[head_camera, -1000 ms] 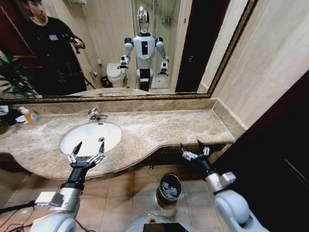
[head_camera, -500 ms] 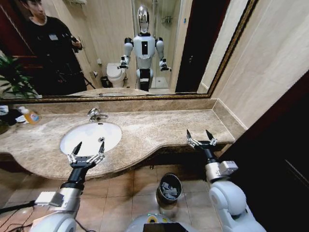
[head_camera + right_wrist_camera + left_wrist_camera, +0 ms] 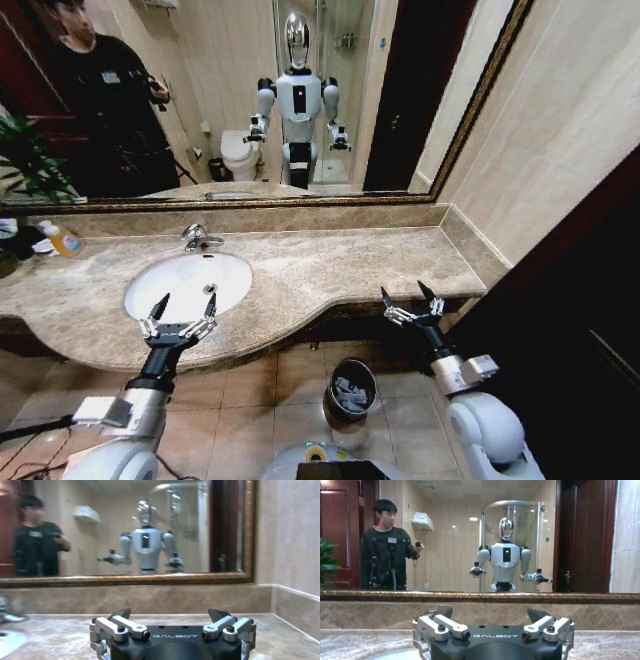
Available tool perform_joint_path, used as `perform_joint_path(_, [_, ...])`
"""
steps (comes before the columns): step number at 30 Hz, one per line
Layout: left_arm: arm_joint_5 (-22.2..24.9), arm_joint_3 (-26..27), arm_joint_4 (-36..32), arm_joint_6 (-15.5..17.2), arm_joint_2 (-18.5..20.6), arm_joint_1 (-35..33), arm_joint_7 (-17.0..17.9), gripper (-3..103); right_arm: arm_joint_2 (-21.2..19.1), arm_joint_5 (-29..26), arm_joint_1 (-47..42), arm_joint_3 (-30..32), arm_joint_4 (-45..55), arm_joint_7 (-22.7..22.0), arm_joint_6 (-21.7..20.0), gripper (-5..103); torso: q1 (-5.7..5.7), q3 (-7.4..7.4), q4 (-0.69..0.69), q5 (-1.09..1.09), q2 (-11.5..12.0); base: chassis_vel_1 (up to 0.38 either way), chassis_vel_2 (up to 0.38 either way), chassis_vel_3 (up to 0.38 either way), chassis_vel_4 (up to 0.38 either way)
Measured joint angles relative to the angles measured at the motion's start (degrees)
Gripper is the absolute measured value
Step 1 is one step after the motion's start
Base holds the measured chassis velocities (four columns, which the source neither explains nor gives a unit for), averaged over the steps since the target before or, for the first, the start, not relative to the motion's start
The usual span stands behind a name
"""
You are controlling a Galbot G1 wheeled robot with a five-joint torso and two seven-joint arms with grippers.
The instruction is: Pick up the trash from the sink and place it in the trash bin.
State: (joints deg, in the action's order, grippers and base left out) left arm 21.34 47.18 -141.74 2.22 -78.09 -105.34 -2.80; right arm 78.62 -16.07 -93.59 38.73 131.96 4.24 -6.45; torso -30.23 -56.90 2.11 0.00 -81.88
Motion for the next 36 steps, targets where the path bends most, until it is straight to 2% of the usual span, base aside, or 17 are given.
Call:
perform_joint_path(1, [0.0, 0.0, 0.0, 0.0, 0.0, 0.0, 0.0, 100, 0.1, 0.1, 0.0, -0.3, 0.8, -1.7, -1.1, 100, 0.00, 0.00, 0.00, 0.00, 0.0, 0.000, 0.000, 0.000, 0.000])
perform_joint_path(4, [0.0, 0.0, 0.0, 0.0, 0.0, 0.0, 0.0, 100, 0.1, 0.2, 0.0, -0.4, 1.1, -1.9, -1.2, 100, 0.00, 0.00, 0.00, 0.00, 0.0, 0.000, 0.000, 0.000, 0.000])
perform_joint_path(14, [0.0, 0.0, 0.0, 0.0, 0.0, 0.0, 0.0, 100, 0.1, 1.2, 0.4, -0.7, -0.2, -1.4, 0.3, 100, 0.00, 0.00, 0.00, 0.00, 0.0, 0.000, 0.000, 0.000, 0.000])
perform_joint_path(36, [0.0, 0.0, 0.0, 0.0, 0.0, 0.0, 0.0, 100, 0.1, 1.5, 0.5, -0.8, -0.4, -1.6, 0.5, 100, 0.00, 0.00, 0.00, 0.00, 0.0, 0.000, 0.000, 0.000, 0.000])
